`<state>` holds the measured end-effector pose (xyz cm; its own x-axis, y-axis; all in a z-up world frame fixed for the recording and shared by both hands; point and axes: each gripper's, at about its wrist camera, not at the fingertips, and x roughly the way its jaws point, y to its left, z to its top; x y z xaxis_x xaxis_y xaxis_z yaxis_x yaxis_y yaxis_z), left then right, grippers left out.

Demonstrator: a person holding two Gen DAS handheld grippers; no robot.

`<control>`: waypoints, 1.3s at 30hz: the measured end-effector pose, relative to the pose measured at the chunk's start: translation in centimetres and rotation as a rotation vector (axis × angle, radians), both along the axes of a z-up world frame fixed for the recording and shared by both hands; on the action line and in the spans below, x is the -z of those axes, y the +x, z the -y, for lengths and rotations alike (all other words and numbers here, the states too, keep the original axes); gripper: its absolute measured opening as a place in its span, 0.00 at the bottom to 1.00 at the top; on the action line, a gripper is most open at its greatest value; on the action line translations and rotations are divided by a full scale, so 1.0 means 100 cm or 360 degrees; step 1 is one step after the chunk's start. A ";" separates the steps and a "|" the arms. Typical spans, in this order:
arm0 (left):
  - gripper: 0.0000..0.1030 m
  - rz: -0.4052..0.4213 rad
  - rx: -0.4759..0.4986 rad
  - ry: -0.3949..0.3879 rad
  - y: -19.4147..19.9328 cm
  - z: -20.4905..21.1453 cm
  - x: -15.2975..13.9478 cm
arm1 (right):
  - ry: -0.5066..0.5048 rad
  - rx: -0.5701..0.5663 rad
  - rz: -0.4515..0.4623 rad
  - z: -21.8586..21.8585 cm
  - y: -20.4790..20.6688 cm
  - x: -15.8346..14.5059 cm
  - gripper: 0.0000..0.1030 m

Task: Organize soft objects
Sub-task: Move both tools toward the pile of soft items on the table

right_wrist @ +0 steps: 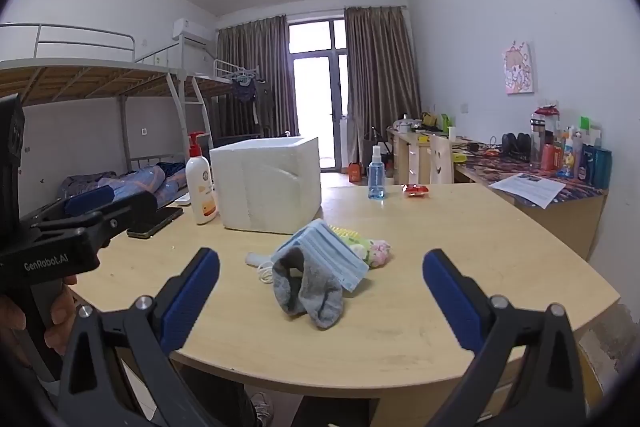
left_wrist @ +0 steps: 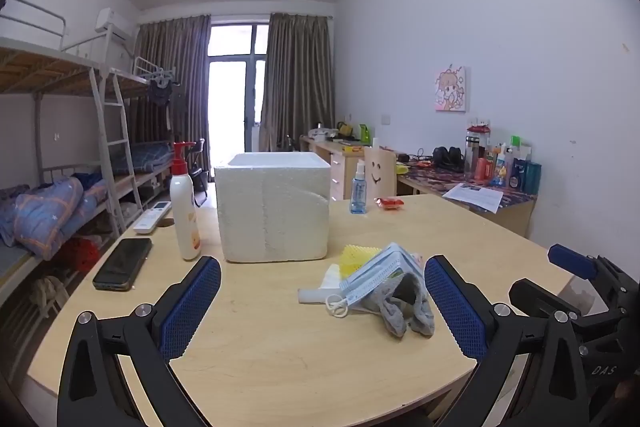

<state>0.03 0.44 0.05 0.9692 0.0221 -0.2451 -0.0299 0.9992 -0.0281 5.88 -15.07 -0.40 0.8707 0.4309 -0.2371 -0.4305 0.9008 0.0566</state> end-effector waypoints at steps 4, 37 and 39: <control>0.99 0.0003 -0.0004 0.0007 -0.002 0.000 0.000 | 0.0004 -0.0001 0.0003 0.005 0.002 0.001 1.00; 0.99 -0.0026 -0.0024 0.0009 0.010 -0.008 0.004 | 0.0013 -0.0011 -0.0045 0.002 0.014 0.005 1.00; 0.99 -0.0038 -0.0030 0.0004 0.014 -0.010 0.005 | 0.0005 -0.0017 -0.0061 0.001 0.020 0.007 1.00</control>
<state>1.47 1.40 -0.44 0.9625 0.0411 -0.2682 -0.0494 0.9985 -0.0243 7.86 -15.17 -1.09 0.8563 0.4412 -0.2686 -0.4378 0.8959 0.0761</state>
